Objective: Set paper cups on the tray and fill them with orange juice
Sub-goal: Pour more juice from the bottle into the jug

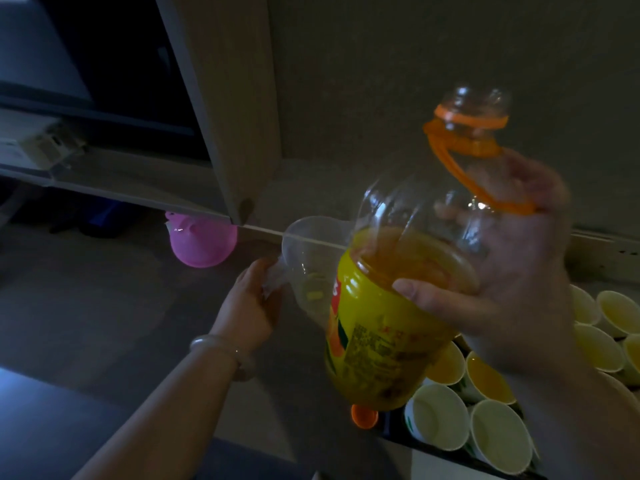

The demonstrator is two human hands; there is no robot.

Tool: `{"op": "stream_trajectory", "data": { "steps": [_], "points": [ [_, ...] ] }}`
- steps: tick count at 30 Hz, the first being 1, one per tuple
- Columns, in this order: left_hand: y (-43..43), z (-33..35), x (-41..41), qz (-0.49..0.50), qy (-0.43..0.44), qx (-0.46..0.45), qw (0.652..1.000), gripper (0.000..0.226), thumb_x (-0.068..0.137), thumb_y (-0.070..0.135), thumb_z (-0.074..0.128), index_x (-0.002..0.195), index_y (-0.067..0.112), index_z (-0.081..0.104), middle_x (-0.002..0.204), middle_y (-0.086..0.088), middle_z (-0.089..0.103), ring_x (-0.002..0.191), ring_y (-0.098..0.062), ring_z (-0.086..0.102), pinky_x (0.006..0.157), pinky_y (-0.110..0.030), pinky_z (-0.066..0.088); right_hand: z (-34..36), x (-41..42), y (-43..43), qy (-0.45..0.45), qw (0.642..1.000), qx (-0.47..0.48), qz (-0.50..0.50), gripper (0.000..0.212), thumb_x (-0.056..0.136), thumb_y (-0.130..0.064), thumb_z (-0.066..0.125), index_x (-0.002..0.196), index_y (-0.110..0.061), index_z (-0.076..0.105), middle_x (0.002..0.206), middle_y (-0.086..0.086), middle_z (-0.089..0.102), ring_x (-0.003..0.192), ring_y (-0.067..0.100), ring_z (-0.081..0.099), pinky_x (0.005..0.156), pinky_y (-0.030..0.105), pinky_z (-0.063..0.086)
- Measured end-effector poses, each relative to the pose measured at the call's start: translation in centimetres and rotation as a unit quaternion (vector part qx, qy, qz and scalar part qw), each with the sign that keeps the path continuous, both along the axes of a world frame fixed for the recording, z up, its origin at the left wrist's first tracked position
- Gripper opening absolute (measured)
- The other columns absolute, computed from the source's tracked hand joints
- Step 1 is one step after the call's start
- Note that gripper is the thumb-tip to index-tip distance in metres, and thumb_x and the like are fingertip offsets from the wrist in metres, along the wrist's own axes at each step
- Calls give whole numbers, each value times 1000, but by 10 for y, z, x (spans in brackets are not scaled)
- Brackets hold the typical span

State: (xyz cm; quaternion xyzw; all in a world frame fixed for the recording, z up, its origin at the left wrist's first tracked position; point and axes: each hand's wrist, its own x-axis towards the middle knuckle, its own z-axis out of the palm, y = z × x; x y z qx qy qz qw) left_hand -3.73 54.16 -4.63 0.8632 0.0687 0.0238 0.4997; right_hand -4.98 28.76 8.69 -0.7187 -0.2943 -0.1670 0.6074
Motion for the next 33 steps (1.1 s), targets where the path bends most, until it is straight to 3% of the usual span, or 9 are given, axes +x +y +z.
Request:
{"op": "stream_trajectory", "data": {
  "steps": [3, 6, 10, 14, 16, 18, 22, 27, 33],
  "points": [
    [-1, 4, -2, -14, 23, 34, 999, 66, 84, 27, 64, 142, 32, 33, 139, -7, 46, 123, -23, 50, 102, -43, 44, -4, 0, 8, 35, 999, 0, 6, 95, 57, -23, 85, 132, -27, 27, 143, -7, 40, 133, 19, 45, 102, 47, 45],
    [-9, 18, -15, 45, -63, 51, 996, 70, 84, 28, 61, 146, 15, 32, 146, -7, 38, 134, -17, 37, 109, -29, 34, -6, 0, 15, 79, 997, -14, 14, 96, 53, -25, 87, 131, -39, 31, 139, -10, 45, 127, 18, 51, 97, 47, 49],
    [-39, 50, -49, 21, -210, 4, 977, 55, 89, 48, 45, 140, 33, 32, 145, 13, 35, 136, -2, 33, 108, -15, 31, -13, 3, 23, 131, 988, -81, 1, 97, 48, -32, 91, 122, -61, 35, 131, -27, 47, 113, 6, 59, 84, 32, 56],
    [-54, 64, -56, -49, -204, -92, 973, 66, 87, 68, 43, 146, 44, 25, 152, 9, 28, 140, -12, 32, 110, -40, 37, -20, 7, 30, 173, 974, -146, -14, 92, 49, -40, 92, 118, -64, 35, 126, -23, 55, 108, 1, 61, 85, 28, 55],
    [-57, 68, -54, -71, -180, -80, 978, 71, 84, 72, 43, 146, 45, 20, 154, 5, 24, 143, -17, 26, 108, -49, 37, -23, 8, 33, 192, 969, -155, -2, 88, 50, -38, 91, 116, -62, 37, 118, -25, 60, 102, -4, 62, 79, 18, 54],
    [-59, 69, -52, -82, -165, -38, 982, 74, 81, 76, 42, 145, 50, 15, 156, 6, 18, 145, -13, 18, 109, -47, 36, -26, 9, 34, 195, 967, -165, 3, 82, 52, -36, 87, 114, -59, 38, 113, -34, 58, 96, -10, 61, 70, 8, 49],
    [-61, 69, -51, -96, -138, 8, 986, 77, 75, 78, 43, 139, 64, 3, 156, 20, 0, 145, -3, 4, 111, -37, 33, -36, 14, 34, 214, 955, -205, 5, 85, 56, -29, 91, 112, -64, 37, 113, -30, 59, 99, -8, 61, 77, 18, 52],
    [-63, 69, -47, -90, -136, 37, 986, 76, 76, 72, 43, 136, 67, -3, 156, 19, 3, 145, -6, 10, 103, -25, 31, -42, 17, 34, 226, 949, -219, 6, 83, 60, -31, 90, 118, -57, 37, 109, -25, 63, 97, -8, 61, 77, 14, 49],
    [-61, 71, -48, -89, -147, 37, 984, 71, 81, 66, 42, 138, 64, 0, 155, 10, 16, 144, -13, 19, 109, -42, 38, -34, 13, 33, 236, 947, -217, 10, 81, 50, -46, 81, 119, -54, 37, 110, -35, 58, 99, -12, 59, 75, 6, 44]
  ]
}}
